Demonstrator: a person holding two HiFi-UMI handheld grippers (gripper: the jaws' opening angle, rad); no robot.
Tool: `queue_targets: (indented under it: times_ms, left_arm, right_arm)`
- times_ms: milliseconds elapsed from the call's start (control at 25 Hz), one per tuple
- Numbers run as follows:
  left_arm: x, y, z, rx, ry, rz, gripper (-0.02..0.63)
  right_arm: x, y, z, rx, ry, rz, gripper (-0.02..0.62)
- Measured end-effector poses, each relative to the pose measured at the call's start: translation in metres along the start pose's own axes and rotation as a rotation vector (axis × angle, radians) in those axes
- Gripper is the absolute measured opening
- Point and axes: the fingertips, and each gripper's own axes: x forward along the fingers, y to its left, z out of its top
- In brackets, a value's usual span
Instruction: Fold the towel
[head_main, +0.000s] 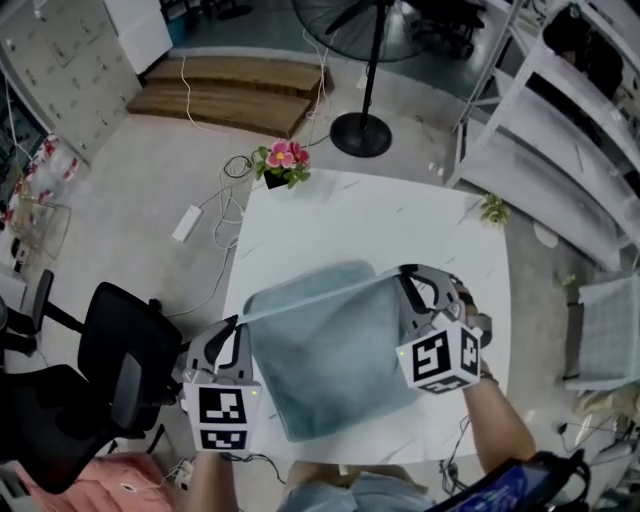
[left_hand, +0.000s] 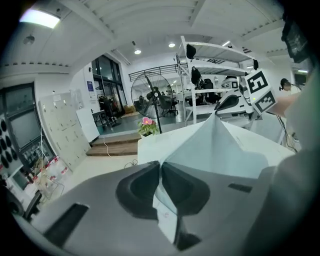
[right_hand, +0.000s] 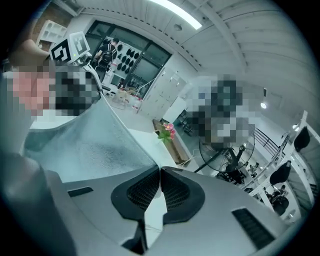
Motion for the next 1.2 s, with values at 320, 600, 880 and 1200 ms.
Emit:
queue_targets:
  times_ms: [320, 600, 880, 1200]
  left_arm:
    - [0.072, 0.011, -0.042, -0.043, 0.128, -0.043, 0.022]
    - [0.114, 0.013, -0.083, -0.107, 0.233, -0.056, 0.026]
    - [0.126, 0.019, -0.093, -0.151, 0.253, -0.034, 0.033]
    - [0.132, 0.02, -0.092, -0.124, 0.242, -0.04, 0.046]
  right_arm:
    - [0.075, 0.018, -0.033, 0.019, 0.093, 0.095, 0.026]
    - [0.123, 0.047, -0.068, 0.035, 0.157, 0.163, 0.039]
    - [0.148, 0.053, -0.076, 0.119, 0.178, 0.196, 0.069]
    - [0.169, 0.044, -0.078, 0.165, 0.17, 0.21, 0.081]
